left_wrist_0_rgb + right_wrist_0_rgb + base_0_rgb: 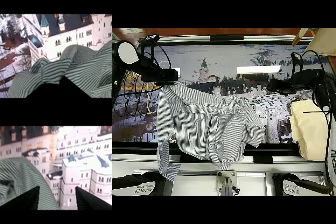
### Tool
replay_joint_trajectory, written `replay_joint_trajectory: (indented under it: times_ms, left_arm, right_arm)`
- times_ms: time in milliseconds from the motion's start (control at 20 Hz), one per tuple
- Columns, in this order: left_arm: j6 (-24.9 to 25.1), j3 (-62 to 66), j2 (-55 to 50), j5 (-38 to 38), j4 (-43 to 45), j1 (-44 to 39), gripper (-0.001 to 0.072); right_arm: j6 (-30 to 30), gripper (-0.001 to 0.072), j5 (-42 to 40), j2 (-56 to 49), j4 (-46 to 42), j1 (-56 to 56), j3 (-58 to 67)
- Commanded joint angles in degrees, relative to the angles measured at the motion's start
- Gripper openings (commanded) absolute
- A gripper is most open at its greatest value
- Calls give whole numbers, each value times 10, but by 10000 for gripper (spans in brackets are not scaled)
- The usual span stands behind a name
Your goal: Fold the shirts.
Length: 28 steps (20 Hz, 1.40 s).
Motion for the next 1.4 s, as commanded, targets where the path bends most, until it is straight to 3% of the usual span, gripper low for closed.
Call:
replay_joint_trajectory:
  times_ms: [0, 100, 300, 750, 800, 900, 1000, 1100, 1350]
  left_arm:
    - [5, 1, 9, -5, -16, 2, 47]
    - [5, 1, 9, -5, -28, 2, 48]
    - [5, 1, 9, -5, -38, 2, 48]
    - [5, 1, 9, -4, -41, 1, 47]
    - [5, 1, 9, -4, -41, 1, 48]
    - [9, 1, 9, -4, -41, 1, 48]
    - [40, 8, 9, -4, -40, 4, 48]
    - [40, 44, 9, -4, -40, 14, 48]
    - [65, 262, 28, 12, -40, 36, 48]
  right_arm:
    - [-98, 632, -127, -83, 92, -37, 6]
    - [-128, 633, -125, -125, 144, -15, 6]
    - [-160, 632, -98, -168, 151, 33, 6]
    - [-145, 631, -84, -198, 145, 63, 6]
    - [-145, 562, -84, -198, 145, 71, 6]
    - [-148, 80, -86, -197, 146, 85, 9]
    - [-152, 81, -115, -189, 146, 84, 33]
    - [-166, 81, -143, -156, 136, 68, 84]
    - [-185, 81, -139, 3, 126, -7, 281]
